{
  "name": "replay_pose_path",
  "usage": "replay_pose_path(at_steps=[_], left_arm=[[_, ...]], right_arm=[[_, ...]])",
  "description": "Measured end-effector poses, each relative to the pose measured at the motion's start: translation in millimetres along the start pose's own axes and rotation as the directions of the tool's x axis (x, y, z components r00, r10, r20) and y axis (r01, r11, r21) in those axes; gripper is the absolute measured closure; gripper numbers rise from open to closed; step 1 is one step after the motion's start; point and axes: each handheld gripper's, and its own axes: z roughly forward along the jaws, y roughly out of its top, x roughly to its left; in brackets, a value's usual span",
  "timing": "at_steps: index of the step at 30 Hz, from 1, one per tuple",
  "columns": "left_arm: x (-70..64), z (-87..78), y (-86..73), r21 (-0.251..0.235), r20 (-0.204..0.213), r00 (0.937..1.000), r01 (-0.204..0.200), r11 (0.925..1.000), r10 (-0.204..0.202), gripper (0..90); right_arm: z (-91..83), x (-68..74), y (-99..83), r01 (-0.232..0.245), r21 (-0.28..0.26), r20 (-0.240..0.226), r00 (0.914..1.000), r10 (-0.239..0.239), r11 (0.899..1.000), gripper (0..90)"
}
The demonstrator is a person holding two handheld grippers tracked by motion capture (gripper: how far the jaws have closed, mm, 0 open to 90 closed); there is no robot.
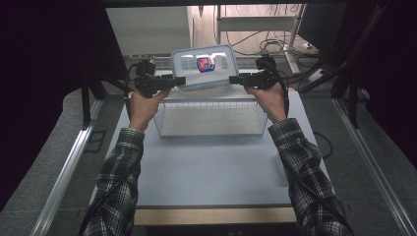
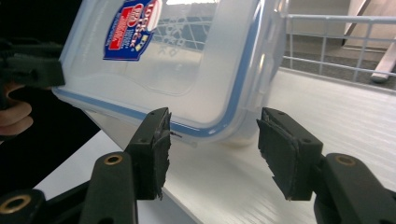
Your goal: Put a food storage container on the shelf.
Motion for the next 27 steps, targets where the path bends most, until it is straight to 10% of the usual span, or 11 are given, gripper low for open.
replay_pose_path(at_steps=[10,17,27], left_arm=[[-8.2,-0.2,-0.6,0.038,-0.064,0.9914,-0.112,0.993,0.114,42.4],[1.9,-13.7,-0.3,-0.096,-0.051,0.9977,-0.049,0.9942,0.044,68.0],[7.3,-9.5,-11.4,-0.055,-0.089,0.9956,-0.034,0.9979,0.029,78.5]], right_arm=[[-4.8,3.4,6.7,0.028,-0.033,0.019,0.9995,-0.027,0.999,51.3],[-11.0,5.9,10.8,0.058,-0.095,0.048,0.9974,-0.054,0.994,69.0],[-10.2,-1.9,-3.5,0.057,-0.076,0.097,0.994,-0.049,0.995,78.4]])
